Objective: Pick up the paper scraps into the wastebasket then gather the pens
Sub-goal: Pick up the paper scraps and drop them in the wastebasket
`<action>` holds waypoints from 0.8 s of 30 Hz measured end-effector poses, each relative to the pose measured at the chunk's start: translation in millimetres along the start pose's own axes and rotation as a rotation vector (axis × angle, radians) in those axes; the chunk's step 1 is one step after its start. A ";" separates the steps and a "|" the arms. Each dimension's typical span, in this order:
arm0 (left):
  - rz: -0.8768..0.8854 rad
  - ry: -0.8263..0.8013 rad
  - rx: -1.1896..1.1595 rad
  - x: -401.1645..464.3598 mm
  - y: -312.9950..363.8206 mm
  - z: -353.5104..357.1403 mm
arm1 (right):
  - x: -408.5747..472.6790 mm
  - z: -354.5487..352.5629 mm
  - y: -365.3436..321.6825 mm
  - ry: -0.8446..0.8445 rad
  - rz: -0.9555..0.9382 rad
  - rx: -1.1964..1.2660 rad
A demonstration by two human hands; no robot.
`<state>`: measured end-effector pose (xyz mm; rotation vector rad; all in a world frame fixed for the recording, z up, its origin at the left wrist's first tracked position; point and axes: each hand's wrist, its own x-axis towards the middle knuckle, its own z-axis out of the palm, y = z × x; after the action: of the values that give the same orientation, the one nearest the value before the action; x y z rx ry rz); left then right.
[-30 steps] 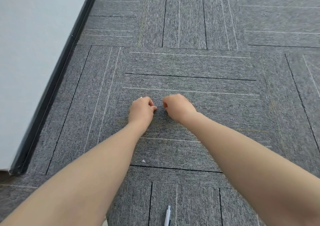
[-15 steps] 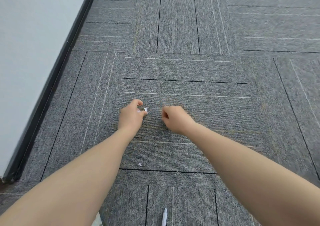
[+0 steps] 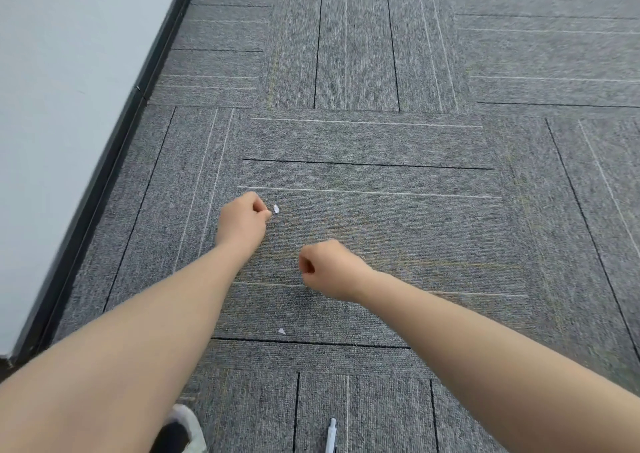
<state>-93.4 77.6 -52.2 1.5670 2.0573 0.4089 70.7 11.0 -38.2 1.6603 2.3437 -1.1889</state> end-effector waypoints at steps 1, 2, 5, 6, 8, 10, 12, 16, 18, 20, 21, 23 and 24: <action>0.016 -0.013 0.018 1.8 2.4 -1.3 | -2.2 4.4 -2.5 -0.020 -0.017 -0.005; 0.031 -0.024 0.035 4.3 5.1 -0.8 | -3.8 8.2 -4.0 -0.039 -0.033 -0.009; 0.077 -0.060 0.065 9.7 12.4 5.7 | -6.3 14.0 -5.5 -0.086 -0.078 -0.037; 0.090 -0.063 0.075 10.3 13.7 7.2 | -6.7 14.9 -6.2 -0.102 -0.100 -0.050; 0.106 -0.056 0.077 10.2 14.6 8.5 | -7.7 18.8 -8.2 -0.147 -0.153 -0.082; 0.119 -0.047 0.064 10.0 13.8 8.3 | -10.1 24.8 -11.4 -0.212 -0.204 -0.111; 0.118 -0.058 0.048 11.6 13.0 8.2 | -12.0 31.5 -14.3 -0.255 -0.254 -0.127; 0.131 -0.093 0.038 16.1 10.5 8.2 | -10.0 42.3 -17.5 -0.258 -0.300 -0.148; 0.126 -0.095 0.023 17.2 7.8 9.4 | -9.5 45.2 -19.7 -0.266 -0.314 -0.169; 0.130 -0.086 0.022 17.4 5.9 10.9 | -9.5 46.5 -21.0 -0.260 -0.330 -0.208; 0.132 -0.078 0.025 17.1 5.8 11.5 | -9.1 47.9 -20.7 -0.250 -0.337 -0.229; 0.128 -0.065 0.030 16.8 6.3 12.2 | -8.1 52.6 -21.3 -0.238 -0.345 -0.271; 0.124 -0.063 0.036 16.7 7.0 12.2 | -7.2 55.4 -22.3 -0.234 -0.351 -0.291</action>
<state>-84.3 94.7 -62.2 1.7123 1.9373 0.3648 34.3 -30.7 -61.8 0.9946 2.5657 -0.9564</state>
